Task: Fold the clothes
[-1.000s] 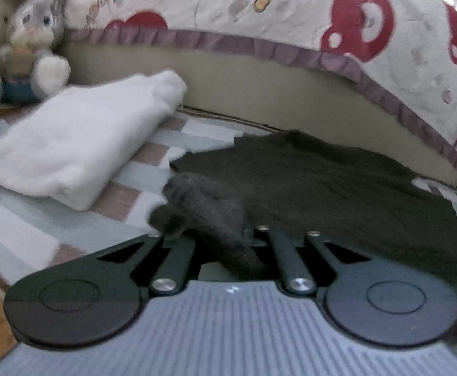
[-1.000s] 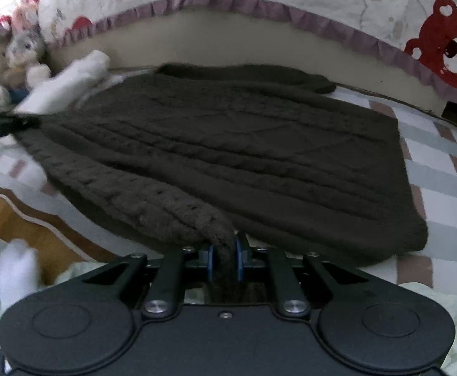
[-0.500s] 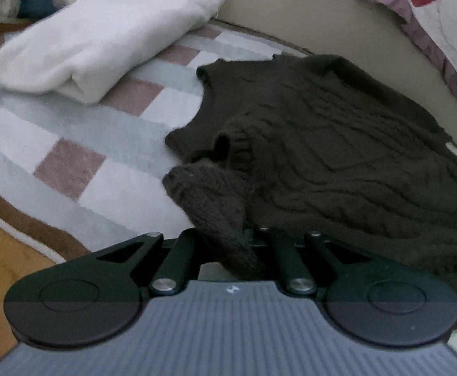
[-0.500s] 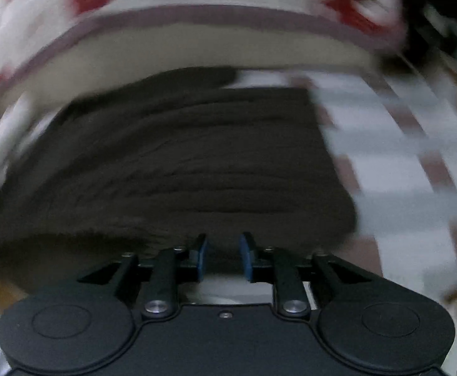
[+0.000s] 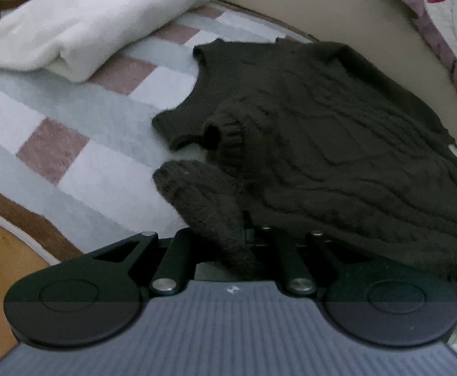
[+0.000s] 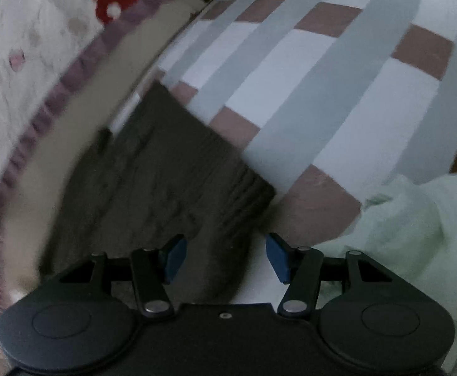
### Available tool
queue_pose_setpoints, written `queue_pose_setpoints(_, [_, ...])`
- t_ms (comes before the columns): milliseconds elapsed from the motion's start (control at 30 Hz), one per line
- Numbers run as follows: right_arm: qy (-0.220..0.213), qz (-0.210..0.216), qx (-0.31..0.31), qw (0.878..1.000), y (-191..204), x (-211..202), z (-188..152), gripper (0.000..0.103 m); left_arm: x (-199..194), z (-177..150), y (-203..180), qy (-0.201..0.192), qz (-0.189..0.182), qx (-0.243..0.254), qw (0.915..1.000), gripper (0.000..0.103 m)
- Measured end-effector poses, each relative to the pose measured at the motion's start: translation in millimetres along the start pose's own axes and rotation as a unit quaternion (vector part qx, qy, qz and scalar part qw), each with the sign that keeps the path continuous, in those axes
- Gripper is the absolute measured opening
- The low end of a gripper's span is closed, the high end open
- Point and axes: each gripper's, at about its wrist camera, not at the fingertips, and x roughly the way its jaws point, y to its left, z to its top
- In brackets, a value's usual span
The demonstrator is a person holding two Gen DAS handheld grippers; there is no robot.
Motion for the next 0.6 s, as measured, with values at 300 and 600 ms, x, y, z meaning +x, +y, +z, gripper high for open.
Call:
queue_pose_setpoints(300, [-0.12, -0.049, -0.201, 0.971, 59, -10, 3, 0.014, 11, 12, 0, 0.034, -0.096, -0.022, 0.9945, 0.01])
queue_pose_setpoints(600, [-0.124, -0.121, -0.174, 0.969, 39, -50, -6, 0.013, -32, 27, 2, 0.016, -0.131, -0.016, 0.9912, 0.006])
